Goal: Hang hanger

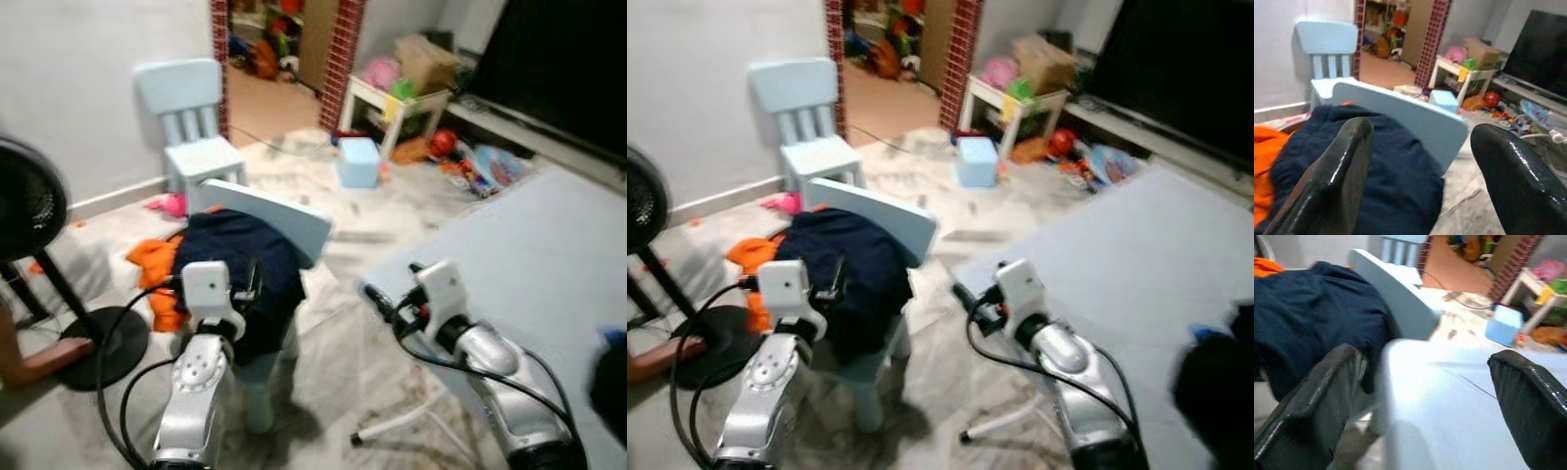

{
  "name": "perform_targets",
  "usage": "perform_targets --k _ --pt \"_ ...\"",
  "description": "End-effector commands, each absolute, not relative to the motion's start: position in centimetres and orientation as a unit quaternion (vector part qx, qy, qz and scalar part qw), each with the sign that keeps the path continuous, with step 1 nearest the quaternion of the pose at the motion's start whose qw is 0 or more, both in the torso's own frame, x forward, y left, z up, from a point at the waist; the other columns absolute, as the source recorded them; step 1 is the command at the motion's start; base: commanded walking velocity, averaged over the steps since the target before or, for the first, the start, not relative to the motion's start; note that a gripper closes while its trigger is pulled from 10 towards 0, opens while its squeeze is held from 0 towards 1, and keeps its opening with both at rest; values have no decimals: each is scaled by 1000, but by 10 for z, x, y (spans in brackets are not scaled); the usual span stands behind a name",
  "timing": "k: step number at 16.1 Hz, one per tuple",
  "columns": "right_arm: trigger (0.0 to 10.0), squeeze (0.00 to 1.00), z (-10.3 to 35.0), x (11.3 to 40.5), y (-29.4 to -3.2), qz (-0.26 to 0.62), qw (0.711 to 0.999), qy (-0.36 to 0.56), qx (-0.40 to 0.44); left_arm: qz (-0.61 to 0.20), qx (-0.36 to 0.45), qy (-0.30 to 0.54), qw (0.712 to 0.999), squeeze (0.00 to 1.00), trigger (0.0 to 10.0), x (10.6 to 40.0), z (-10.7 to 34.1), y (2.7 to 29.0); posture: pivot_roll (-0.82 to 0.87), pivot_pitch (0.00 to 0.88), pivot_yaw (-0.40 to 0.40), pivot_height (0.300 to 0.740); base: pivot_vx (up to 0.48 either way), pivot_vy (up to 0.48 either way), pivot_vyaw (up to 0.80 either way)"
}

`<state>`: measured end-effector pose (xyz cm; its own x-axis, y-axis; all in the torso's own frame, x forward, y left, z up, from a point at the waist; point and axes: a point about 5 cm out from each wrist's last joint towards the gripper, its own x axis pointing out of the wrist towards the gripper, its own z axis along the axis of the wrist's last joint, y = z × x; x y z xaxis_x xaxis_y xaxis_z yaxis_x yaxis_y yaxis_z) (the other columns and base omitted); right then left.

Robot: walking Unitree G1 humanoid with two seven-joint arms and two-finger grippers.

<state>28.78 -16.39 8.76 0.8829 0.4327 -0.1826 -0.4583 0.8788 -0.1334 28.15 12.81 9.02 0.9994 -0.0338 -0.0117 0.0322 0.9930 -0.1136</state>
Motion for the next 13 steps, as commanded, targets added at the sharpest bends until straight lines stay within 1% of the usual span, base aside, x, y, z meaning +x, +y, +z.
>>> perform_targets --k 1,7,10,13 --pt "10000 0 91 289 -159 238 965 67 -84 -6 -61 8 998 0 10000 282 90 131 -75 0 -115 740 0 0 0" --pt "10000 0 91 289 -160 241 964 65 -88 -3 -63 11 998 0 10000 282 89 131 -78 0 -115 740 0 0 0" --pt "10000 0 92 289 -159 243 964 63 -89 -9 -71 8 997 0 10000 282 90 130 -78 0 -115 740 0 0 738" --pt "10000 0 92 290 -160 242 964 63 -89 -18 -72 1 997 0 10000 283 92 127 -79 0 -117 740 0 0 0"
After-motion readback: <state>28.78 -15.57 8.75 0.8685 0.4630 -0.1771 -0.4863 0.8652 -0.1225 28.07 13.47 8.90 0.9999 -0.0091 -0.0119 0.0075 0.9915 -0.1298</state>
